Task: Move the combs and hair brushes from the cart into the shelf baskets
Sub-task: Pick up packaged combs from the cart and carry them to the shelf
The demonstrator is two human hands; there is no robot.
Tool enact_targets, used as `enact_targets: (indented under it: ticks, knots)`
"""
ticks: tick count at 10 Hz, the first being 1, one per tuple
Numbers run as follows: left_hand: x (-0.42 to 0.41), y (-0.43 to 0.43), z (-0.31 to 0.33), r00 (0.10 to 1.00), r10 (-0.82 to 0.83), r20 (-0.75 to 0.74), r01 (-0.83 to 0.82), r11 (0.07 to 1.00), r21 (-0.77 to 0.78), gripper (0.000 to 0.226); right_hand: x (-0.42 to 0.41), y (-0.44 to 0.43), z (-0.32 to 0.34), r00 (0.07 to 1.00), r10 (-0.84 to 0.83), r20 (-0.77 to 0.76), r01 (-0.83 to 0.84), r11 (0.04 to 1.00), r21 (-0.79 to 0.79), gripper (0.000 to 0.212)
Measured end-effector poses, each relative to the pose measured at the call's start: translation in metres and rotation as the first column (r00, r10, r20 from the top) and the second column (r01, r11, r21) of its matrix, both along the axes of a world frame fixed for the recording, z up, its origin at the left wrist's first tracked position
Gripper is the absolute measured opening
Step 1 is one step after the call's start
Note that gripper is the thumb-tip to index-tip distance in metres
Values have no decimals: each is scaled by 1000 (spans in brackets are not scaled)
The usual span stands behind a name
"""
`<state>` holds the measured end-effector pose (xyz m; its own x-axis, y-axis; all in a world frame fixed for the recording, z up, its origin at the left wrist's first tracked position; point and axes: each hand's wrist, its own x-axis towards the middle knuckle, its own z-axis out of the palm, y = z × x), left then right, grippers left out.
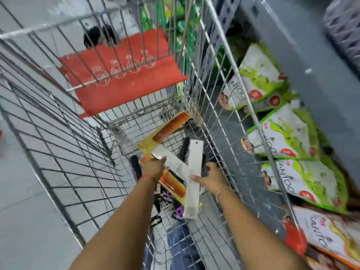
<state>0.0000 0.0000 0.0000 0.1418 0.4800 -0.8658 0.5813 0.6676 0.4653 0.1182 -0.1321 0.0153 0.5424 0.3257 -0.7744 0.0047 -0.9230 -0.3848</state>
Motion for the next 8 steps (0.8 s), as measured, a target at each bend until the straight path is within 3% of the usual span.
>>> enact_targets:
  ticks: [1, 2, 3, 4, 5, 6, 7, 8]
  knots:
    - [-1, -25, -39, 998, 60, -26, -62, 996, -63, 33, -18, 1, -31, 952, 235, 196, -208, 967, -149, 90]
    - [4, -30, -47, 992, 62, -108, -57, 998, 41, 42, -26, 6, -43, 894, 342, 290, -305, 938, -166, 84]
    - [13, -39, -40, 972, -12, -234, 60, 978, 199, 50, -17, 8, -49, 919, 334, 208, -311, 940, -139, 66]
    - [31, -38, -27, 923, -109, -370, 190, 963, 190, 69, 3, 8, -43, 964, 261, 51, -259, 965, -37, 45]
    - [41, -41, -27, 879, -207, -429, 284, 951, 124, 77, 22, 8, -38, 989, 143, 41, -144, 990, 7, 23]
    - [42, -46, -22, 910, -155, -384, 218, 968, 126, 68, 37, 7, -32, 999, -19, 26, 17, 997, 70, 23]
    - [34, -46, -17, 933, -100, -347, 171, 969, 179, 45, 40, 10, -29, 973, -154, -173, 185, 966, 180, 41]
    - [16, -40, -24, 975, 63, -212, -52, 997, 58, 37, 31, 7, -39, 969, -126, -214, 158, 978, 136, 36]
